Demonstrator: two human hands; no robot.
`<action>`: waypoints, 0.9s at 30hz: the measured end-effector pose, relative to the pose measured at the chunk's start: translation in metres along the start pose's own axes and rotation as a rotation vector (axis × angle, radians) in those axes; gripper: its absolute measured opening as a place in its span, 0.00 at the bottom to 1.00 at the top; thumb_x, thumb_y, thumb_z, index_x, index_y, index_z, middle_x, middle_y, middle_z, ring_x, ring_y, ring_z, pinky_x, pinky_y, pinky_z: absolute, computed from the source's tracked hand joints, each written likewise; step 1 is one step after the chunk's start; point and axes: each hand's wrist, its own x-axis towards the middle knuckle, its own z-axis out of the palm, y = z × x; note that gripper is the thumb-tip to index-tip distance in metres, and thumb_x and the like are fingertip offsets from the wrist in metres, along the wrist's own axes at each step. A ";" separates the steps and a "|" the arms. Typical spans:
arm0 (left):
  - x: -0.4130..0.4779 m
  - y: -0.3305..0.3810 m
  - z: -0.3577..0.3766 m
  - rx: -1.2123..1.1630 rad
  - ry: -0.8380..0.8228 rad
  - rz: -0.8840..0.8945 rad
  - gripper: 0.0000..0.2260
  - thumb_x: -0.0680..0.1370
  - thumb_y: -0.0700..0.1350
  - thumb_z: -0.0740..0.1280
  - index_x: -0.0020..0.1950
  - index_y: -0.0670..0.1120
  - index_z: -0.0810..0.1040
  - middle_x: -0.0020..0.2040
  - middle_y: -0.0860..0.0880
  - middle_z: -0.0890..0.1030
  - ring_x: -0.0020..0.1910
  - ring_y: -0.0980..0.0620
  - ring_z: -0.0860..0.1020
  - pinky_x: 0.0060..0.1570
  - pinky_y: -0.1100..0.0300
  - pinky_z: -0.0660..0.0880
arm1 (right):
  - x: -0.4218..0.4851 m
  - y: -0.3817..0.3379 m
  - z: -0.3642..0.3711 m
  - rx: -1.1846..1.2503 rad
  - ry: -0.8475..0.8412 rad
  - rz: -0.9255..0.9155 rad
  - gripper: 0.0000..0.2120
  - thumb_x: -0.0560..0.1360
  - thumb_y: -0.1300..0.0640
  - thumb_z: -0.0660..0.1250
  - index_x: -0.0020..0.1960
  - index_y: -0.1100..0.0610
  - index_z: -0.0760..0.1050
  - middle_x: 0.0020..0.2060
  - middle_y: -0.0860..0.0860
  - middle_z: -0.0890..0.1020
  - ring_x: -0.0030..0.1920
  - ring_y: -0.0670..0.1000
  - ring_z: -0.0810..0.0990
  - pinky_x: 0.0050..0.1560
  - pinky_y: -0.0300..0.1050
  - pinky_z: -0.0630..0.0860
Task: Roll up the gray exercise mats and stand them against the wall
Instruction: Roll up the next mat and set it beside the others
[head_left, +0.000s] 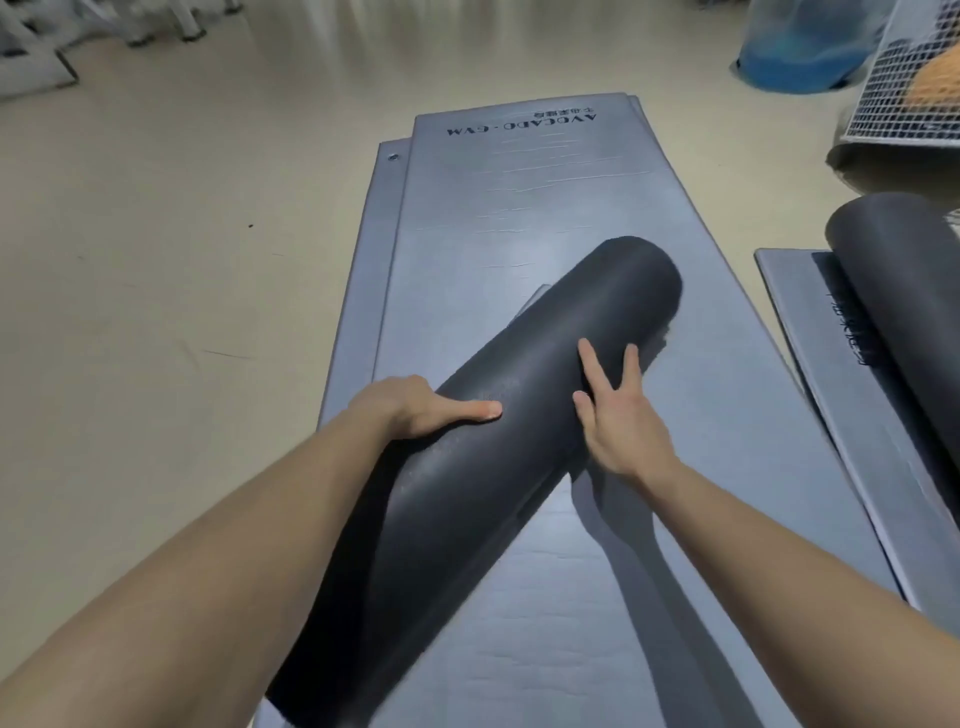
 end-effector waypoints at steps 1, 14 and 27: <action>-0.008 -0.004 0.015 -0.127 -0.061 -0.011 0.54 0.57 0.84 0.65 0.67 0.43 0.78 0.58 0.45 0.81 0.52 0.43 0.81 0.55 0.49 0.79 | -0.011 -0.006 0.002 0.102 -0.015 0.077 0.28 0.87 0.47 0.49 0.84 0.43 0.42 0.81 0.64 0.56 0.65 0.68 0.74 0.64 0.61 0.72; -0.073 0.025 0.114 -0.633 -0.022 0.024 0.49 0.61 0.80 0.69 0.69 0.47 0.67 0.58 0.48 0.81 0.53 0.44 0.82 0.55 0.46 0.81 | -0.128 0.022 0.004 0.996 -0.269 0.457 0.44 0.65 0.31 0.77 0.74 0.42 0.61 0.62 0.40 0.80 0.57 0.47 0.84 0.58 0.53 0.81; -0.062 0.167 0.155 -0.948 -0.076 0.173 0.32 0.76 0.67 0.70 0.72 0.55 0.59 0.61 0.48 0.78 0.53 0.44 0.80 0.41 0.53 0.78 | -0.110 0.107 -0.082 0.615 -0.037 0.437 0.47 0.62 0.27 0.72 0.76 0.41 0.61 0.65 0.46 0.79 0.59 0.52 0.82 0.64 0.53 0.78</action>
